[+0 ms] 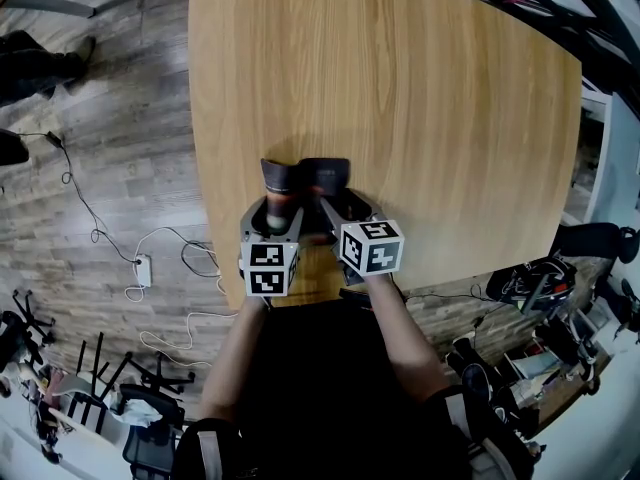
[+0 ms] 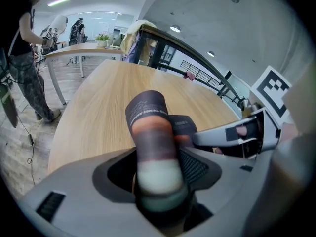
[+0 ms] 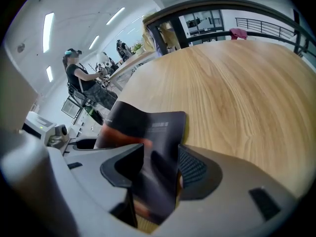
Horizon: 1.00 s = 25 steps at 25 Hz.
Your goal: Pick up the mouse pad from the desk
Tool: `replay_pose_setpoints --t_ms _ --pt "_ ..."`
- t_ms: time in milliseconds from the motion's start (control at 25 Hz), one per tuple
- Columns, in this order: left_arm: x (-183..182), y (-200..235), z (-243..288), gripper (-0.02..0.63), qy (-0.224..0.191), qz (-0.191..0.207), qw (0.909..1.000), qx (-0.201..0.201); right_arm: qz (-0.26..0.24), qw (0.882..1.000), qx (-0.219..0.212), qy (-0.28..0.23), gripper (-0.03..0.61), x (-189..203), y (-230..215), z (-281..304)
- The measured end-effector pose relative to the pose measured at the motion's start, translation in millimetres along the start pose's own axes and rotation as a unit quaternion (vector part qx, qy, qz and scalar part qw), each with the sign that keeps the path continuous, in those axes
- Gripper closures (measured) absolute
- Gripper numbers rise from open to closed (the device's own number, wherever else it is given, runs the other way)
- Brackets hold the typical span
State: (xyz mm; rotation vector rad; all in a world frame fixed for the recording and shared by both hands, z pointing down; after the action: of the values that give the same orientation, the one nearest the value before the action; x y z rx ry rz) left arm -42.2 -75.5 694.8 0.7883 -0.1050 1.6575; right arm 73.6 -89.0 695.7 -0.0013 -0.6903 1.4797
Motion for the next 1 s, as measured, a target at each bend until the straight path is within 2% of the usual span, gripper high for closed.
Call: replay_pose_setpoints --t_ms 520,760,1000 --pt "-5.0 5.1 -1.3 0.356 -0.007 -0.003 0.9999 -0.015 0.001 1.000 -0.007 0.003 0.357 -0.8 -1.1 -0.3" --pt "-4.1 7.0 -1.0 0.378 -0.011 -0.003 0.9996 -0.028 -0.006 1.000 -0.010 0.006 0.357 0.1 -2.3 -0.3" --pt "-3.4 6.7 -1.8 0.420 -0.012 -0.021 0.9997 -0.004 -0.008 1.000 -0.012 0.008 0.356 -0.1 -1.3 -0.3"
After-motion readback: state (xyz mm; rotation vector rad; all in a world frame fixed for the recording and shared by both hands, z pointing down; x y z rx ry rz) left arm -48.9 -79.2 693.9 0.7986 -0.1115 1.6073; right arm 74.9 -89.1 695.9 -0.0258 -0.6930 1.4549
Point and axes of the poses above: the fingertips, and each gripper's own axes: z forward along the fingers, y to its left, x out of its underside, the point moved 1 cm from there along -z, backward along the fingers, and after that the axes turned 6 degrees about -y, right-handed, at the moved point
